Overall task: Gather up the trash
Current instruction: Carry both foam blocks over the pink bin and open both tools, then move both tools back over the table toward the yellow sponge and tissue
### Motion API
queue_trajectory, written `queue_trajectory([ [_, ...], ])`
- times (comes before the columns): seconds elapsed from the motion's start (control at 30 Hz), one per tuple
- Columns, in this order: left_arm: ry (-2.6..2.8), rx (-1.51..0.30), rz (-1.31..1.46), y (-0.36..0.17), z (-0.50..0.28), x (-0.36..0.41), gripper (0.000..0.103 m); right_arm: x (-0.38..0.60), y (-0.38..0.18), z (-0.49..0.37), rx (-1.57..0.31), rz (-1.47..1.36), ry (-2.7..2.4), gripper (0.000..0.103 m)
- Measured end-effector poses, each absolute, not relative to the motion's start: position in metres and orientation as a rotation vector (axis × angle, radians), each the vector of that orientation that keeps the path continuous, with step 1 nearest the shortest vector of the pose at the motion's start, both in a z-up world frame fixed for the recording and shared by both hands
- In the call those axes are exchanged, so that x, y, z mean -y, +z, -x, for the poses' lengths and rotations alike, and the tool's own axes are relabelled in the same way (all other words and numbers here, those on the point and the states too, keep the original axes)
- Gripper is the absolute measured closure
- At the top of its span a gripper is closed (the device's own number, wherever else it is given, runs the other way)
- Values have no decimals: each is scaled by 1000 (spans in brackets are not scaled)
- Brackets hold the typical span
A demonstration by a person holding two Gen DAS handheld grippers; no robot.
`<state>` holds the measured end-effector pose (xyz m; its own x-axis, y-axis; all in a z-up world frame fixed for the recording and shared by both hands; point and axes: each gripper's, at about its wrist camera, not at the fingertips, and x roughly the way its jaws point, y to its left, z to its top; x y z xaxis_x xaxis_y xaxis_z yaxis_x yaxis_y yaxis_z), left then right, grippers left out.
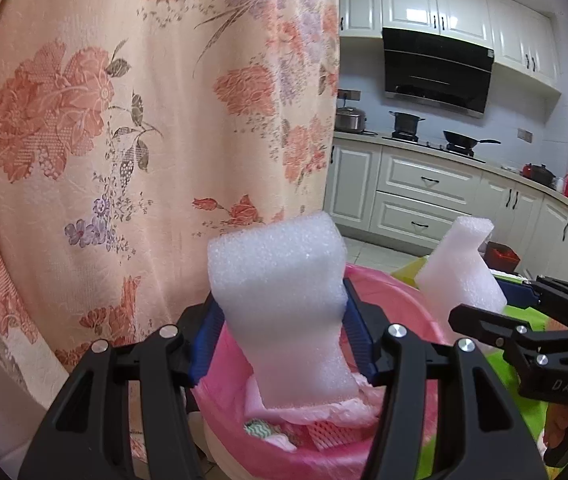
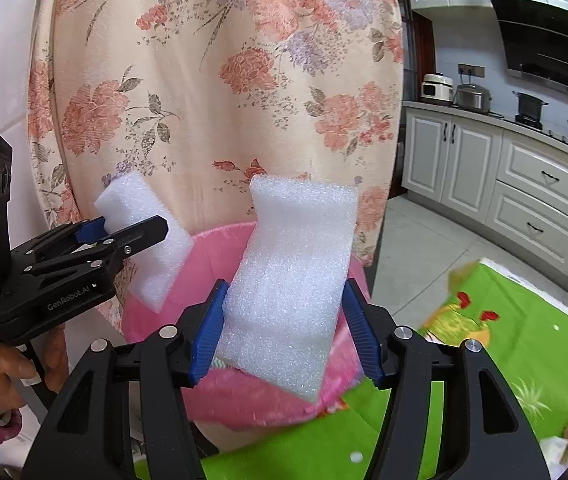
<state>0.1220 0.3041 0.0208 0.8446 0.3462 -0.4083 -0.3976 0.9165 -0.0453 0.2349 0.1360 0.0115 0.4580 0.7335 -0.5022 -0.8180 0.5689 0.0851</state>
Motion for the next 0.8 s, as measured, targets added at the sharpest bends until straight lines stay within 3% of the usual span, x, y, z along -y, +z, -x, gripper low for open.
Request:
queue_trajectory([
  [0.07,405,-413,125,20,-128,-309,48,-142,9,-241,-531,173,974,46],
  [0.1,410,-416,123,20,-131,-311,42,-145,8,-244,-534,168,985,46],
  [0.17,432,-421,124,20,-136,-317,26,-149,7,-248,-528,170,988,36],
  [0.2,454,-415,125,21,-136,-319,20,-148,8,-250,-521,162,979,26],
  [0.6,527,-421,193,12,-101,-303,5,-66,20,-235,-483,33,886,26],
  [0.8,469,-424,191,8,-86,-262,5,-8,9,-214,-500,9,798,26],
])
